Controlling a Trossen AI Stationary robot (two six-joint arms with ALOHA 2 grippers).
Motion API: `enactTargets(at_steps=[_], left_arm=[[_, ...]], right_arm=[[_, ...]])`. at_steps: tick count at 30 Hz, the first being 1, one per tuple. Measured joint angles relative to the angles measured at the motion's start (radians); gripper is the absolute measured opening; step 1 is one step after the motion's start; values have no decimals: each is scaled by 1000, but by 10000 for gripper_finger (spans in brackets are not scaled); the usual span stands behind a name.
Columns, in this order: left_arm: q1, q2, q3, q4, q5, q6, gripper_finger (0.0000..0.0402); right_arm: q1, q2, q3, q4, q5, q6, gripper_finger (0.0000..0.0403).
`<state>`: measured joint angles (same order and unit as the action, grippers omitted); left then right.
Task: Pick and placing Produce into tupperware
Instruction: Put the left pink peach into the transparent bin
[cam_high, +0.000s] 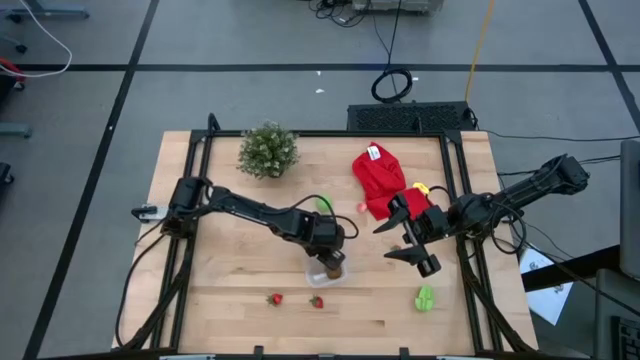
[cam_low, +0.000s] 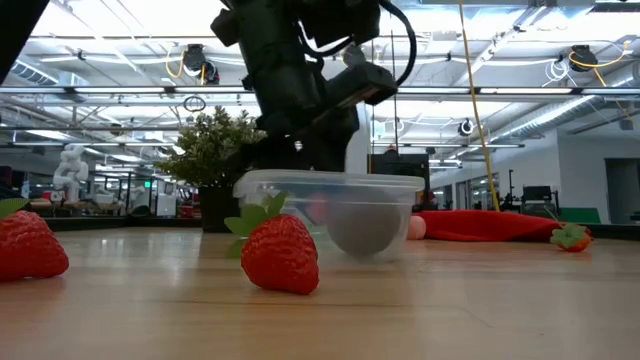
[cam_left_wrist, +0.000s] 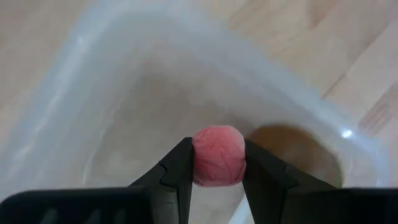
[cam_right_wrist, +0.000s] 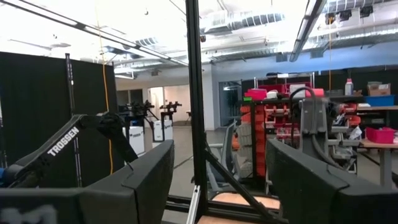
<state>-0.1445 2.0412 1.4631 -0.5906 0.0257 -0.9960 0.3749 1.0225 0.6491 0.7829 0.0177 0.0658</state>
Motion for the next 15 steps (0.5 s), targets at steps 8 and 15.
enactTargets(at_steps=[8, 15], left_arm=[[12, -11, 1, 6, 16, 34, 113], [18, -11, 1, 2, 23, 54, 113]], right_arm=[[0, 0, 0, -9, 0, 0, 242], [0, 0, 0, -9, 0, 0, 242]])
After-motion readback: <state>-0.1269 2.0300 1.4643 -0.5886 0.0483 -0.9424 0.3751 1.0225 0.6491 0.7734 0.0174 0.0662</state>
